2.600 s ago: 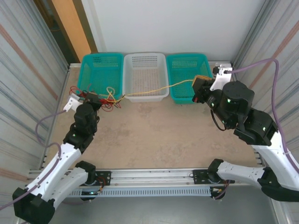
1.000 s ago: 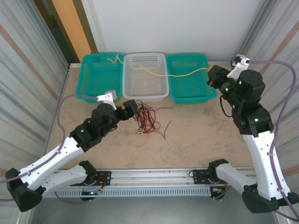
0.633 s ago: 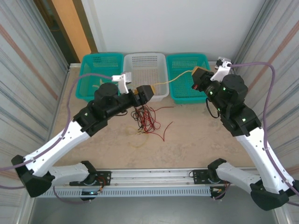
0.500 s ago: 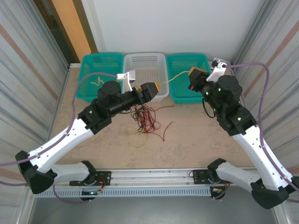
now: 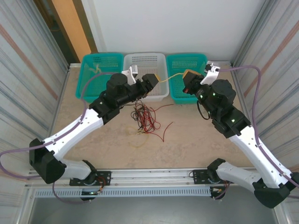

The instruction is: Untangle the cables

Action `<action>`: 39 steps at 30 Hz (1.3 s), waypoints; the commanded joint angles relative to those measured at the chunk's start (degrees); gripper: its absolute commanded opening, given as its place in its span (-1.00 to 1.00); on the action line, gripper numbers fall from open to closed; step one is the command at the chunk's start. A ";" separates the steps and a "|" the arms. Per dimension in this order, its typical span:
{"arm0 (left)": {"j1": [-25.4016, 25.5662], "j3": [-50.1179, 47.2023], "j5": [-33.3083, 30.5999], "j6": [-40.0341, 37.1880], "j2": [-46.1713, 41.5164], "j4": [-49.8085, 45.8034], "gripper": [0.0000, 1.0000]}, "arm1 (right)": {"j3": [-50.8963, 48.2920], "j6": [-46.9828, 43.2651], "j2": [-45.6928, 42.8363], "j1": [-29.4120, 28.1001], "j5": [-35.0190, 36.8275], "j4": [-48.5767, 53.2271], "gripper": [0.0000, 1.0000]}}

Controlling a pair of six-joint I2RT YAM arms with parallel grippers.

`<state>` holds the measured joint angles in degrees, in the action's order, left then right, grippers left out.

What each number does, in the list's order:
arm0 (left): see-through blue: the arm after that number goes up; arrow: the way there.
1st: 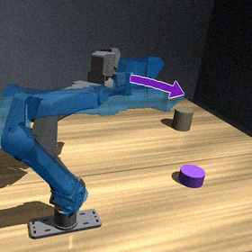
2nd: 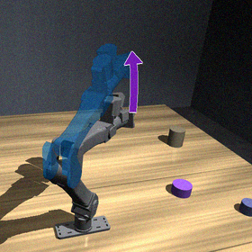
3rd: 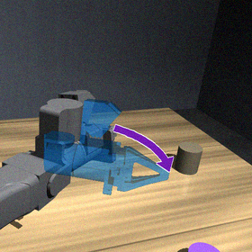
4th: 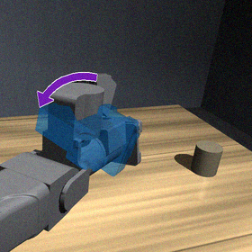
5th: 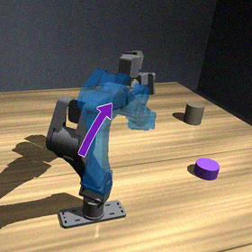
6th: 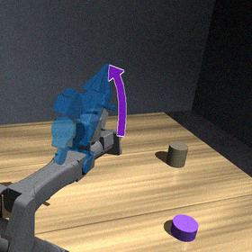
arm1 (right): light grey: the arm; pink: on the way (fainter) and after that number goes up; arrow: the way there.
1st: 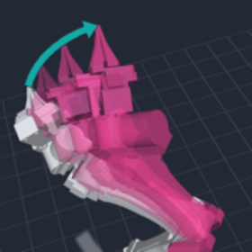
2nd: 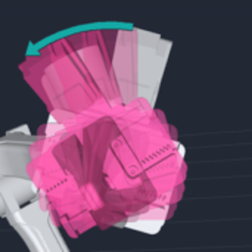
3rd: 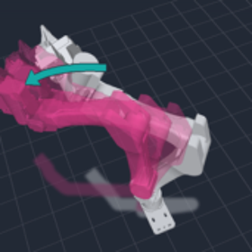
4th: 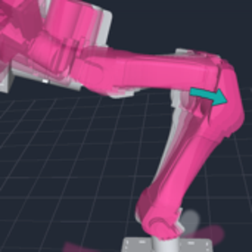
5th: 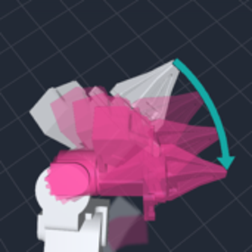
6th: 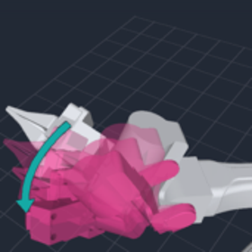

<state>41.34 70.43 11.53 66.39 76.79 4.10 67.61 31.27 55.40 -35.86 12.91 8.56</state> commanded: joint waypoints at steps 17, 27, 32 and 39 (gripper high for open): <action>-19.99 19.19 21.72 -14.97 9.84 -34.74 -1.00 | -4.78 -2.04 -9.62 -3.01 6.80 10.16 -0.01; -38.20 16.18 33.64 -34.97 13.50 -45.34 -0.95 | -8.11 0.41 -16.55 -0.17 5.24 18.65 0.03; -39.35 18.27 33.84 -39.43 20.06 -48.55 -1.00 | -9.64 1.90 -17.37 -0.23 4.45 19.57 -0.03; -40.04 25.72 34.15 -44.50 26.89 -53.40 -0.84 | -10.66 2.49 -18.05 -0.20 4.69 20.18 -0.08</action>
<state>1.98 91.53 43.59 26.85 103.39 -46.06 57.19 32.60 38.15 -36.34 17.96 28.25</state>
